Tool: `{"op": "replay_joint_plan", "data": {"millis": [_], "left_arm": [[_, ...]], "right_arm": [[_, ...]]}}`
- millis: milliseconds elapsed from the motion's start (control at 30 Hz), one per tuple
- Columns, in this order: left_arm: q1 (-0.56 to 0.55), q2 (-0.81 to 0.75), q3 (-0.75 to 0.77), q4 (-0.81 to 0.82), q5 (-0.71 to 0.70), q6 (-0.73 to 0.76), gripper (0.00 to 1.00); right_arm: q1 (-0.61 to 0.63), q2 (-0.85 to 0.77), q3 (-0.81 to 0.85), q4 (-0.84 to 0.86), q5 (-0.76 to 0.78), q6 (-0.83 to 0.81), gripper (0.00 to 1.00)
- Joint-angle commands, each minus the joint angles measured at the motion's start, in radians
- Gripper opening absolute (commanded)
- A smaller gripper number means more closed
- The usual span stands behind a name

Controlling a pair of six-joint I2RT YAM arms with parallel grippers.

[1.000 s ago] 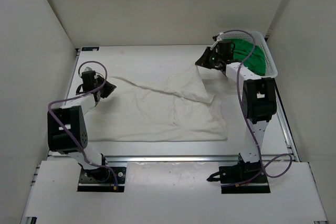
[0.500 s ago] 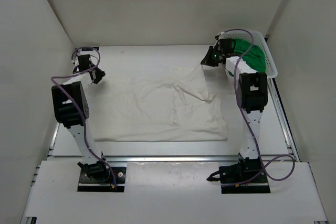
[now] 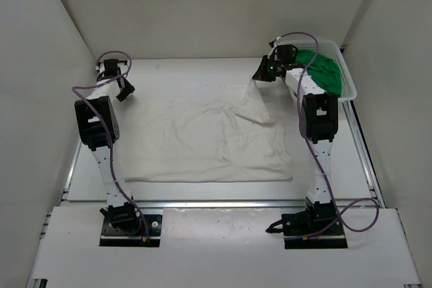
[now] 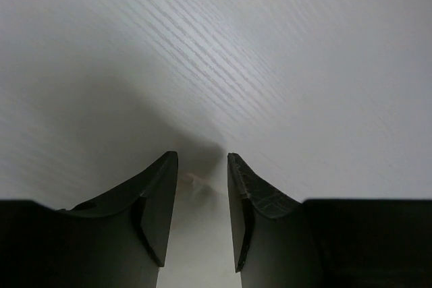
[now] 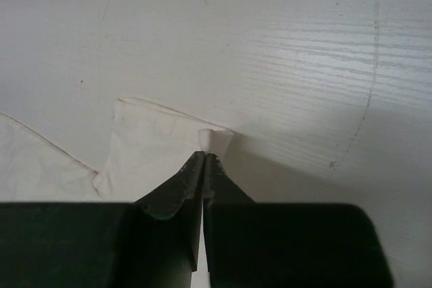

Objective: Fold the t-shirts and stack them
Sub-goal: Grap the side of the flattened tshirt furthest away from the robot with both arms

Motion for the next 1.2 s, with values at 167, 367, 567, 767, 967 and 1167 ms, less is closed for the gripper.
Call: {"op": "replay_joint_plan", "data": {"millis": [167,367,567,767,967,1167], "left_arm": [[-0.006,0.009,0.038,-0.099,-0.021,0.067,0.42],[-0.009,0.003,-0.008,-0.072,0.021,0.058,0.24],[-0.025,-0.012,0.007,-0.072,0.022,0.076,0.02],[-0.008,-0.098,-0.105,-0.020,0.047,0.058,0.00],[0.011,-0.233,-0.216,0.018,0.071,0.039,0.00],[0.023,-0.393,-0.379,0.066,0.114,0.010,0.00]], "right_arm": [[-0.006,-0.035,-0.002,0.029,-0.027,0.000,0.00],[-0.001,-0.044,0.001,0.027,-0.025,0.003,0.00],[-0.003,-0.074,0.002,0.006,-0.030,-0.009,0.00],[-0.001,-0.163,-0.128,0.044,-0.043,0.038,0.00],[0.017,-0.353,-0.372,0.121,-0.039,0.081,0.00],[0.045,-0.579,-0.652,0.168,-0.008,0.095,0.00]]}}
